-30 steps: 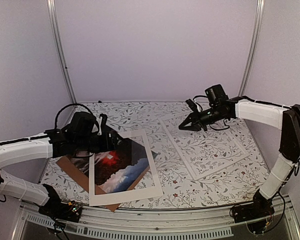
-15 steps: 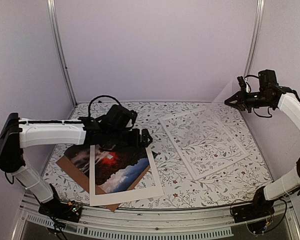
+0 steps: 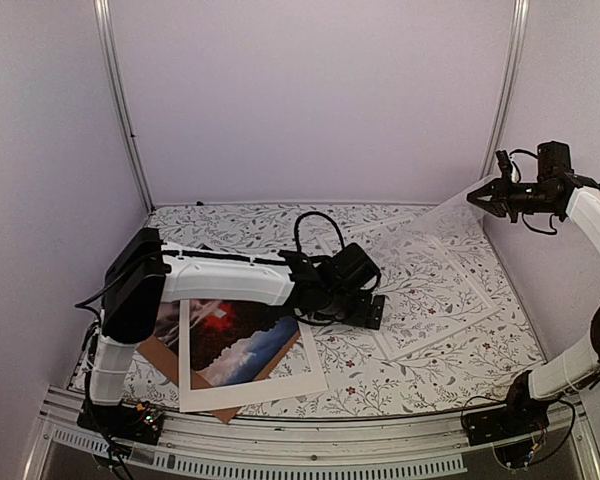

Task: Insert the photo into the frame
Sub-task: Move the frame body to the center of the board.

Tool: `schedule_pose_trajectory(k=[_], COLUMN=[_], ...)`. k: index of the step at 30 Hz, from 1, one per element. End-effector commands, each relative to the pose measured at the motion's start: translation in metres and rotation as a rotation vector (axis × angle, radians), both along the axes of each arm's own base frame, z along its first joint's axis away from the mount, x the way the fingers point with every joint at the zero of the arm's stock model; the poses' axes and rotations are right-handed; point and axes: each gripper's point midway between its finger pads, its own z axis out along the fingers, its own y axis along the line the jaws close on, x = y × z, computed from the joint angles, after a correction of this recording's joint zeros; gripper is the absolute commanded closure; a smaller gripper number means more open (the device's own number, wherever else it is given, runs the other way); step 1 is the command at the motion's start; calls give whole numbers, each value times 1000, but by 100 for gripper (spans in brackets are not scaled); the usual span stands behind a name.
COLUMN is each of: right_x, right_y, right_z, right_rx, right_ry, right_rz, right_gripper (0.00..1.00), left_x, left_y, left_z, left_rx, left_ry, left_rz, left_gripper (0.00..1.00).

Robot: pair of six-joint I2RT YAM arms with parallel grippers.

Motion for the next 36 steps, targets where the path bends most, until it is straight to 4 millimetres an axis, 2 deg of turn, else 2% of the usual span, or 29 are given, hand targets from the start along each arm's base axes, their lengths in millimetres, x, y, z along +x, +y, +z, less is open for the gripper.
schedule_pose_trajectory(k=[1,9,14,24,30,36], right_x=[2,-7,-13,-16,-18,-24], right_y=[2,7,10,8,8,23], right_z=[13,25,26,28,28,30], right_rx=[21,37,57,45,16,-36], right_ry=[-67,-109,-114,-110,-97,-86], right_rz=[24,39,51,29,20,50], right_gripper=[100,100,100,100,100,100], left_x=[-1,1,-3,-1,-4,-15], left_y=[-6,-25,-22,28,60,99], left_z=[-26,-58,-76,-93,-89,-81], left_rx=[82,134,215,414,469,443], left_ry=[26,53,59,6,-16,4], left_rz=[28,29,26,69,83,82], left_gripper=[0,0,0,13,23,31])
